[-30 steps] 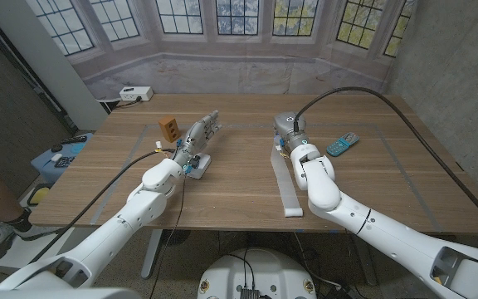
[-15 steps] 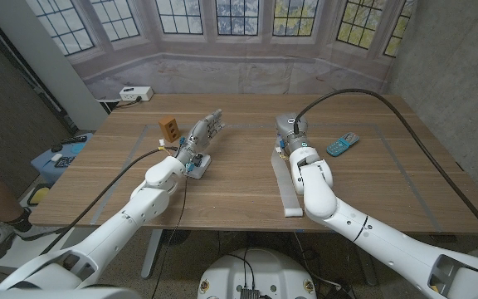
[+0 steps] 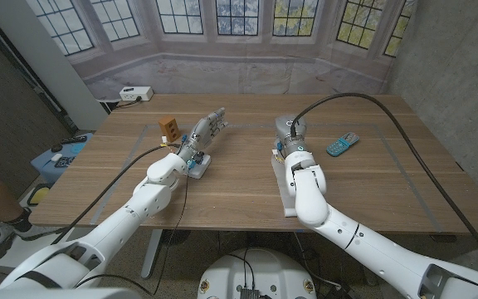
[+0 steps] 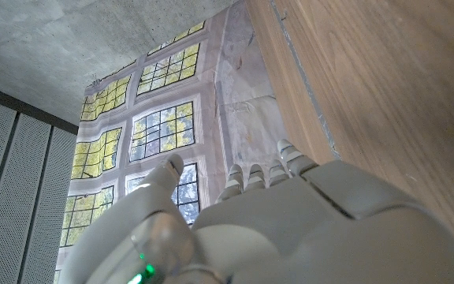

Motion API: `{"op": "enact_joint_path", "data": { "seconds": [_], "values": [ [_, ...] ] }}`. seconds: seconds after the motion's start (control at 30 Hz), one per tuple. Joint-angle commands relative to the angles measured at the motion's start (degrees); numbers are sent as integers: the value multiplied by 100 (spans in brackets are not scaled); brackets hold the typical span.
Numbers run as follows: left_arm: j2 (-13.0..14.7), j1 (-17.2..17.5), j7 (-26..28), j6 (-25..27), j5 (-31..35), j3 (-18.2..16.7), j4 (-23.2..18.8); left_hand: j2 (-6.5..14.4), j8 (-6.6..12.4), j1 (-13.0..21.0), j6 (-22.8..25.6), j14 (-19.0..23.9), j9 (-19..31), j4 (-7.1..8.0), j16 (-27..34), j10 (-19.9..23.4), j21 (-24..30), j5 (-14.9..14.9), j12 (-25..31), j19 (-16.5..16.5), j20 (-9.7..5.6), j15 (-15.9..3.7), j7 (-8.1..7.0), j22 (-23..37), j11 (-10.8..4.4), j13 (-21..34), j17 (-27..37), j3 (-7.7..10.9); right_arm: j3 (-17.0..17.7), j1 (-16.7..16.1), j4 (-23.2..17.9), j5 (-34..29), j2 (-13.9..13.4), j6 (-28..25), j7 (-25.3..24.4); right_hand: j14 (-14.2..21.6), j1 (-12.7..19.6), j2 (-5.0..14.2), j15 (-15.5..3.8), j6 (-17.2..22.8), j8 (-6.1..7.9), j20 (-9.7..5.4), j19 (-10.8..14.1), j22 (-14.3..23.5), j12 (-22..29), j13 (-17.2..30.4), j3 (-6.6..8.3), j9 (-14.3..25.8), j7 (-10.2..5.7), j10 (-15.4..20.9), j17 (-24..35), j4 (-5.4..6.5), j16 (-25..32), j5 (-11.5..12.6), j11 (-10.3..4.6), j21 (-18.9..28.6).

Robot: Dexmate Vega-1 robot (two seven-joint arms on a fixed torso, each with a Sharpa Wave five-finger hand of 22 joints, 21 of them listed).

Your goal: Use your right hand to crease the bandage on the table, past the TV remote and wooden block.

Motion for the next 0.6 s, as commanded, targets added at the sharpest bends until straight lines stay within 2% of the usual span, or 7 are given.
{"op": "enact_joint_path", "data": {
  "seconds": [0.03, 0.3, 0.6],
  "values": [
    [-80, -164, -221, -130, -66, -27, 287, -16, 14, 65, 5, -37, 29, -46, 4, -30, -1, 29, 9, -27, 17, 40, 20, 11, 25, 15, 15, 9, 46, -135, 126, -528, 382, -113, 201, 31, -17, 13, -559, 116, -6, 20, -24, 16, 0, -3, 26, 28, 119, 16, 23, -3, 17, -9, 39, 30],
    [-16, -44, -73, -201, -91, -142, 119, -16, 12, 71, 2, -40, 29, -49, 5, -31, -3, 30, 10, -34, 20, 40, 19, 11, 23, 15, 16, 7, 112, -153, 162, -612, 503, -19, 231, 16, -12, 12, -539, 127, -16, 31, -29, 18, -2, -4, 17, 29, 122, 6, 39, -6, 34, -11, 51, 31],
    [130, 248, 250, -176, -100, -275, -270, -17, 12, 76, 1, -35, 29, -51, 8, -25, -2, 29, 13, -32, 20, 33, 17, 11, 23, 15, 16, 2, 151, -158, 176, -638, 558, 66, 273, 25, -6, 11, -527, 115, -33, 35, -33, 19, -4, -4, 30, 29, 126, -3, 30, -10, 36, -10, 55, 31]
  ]
}}
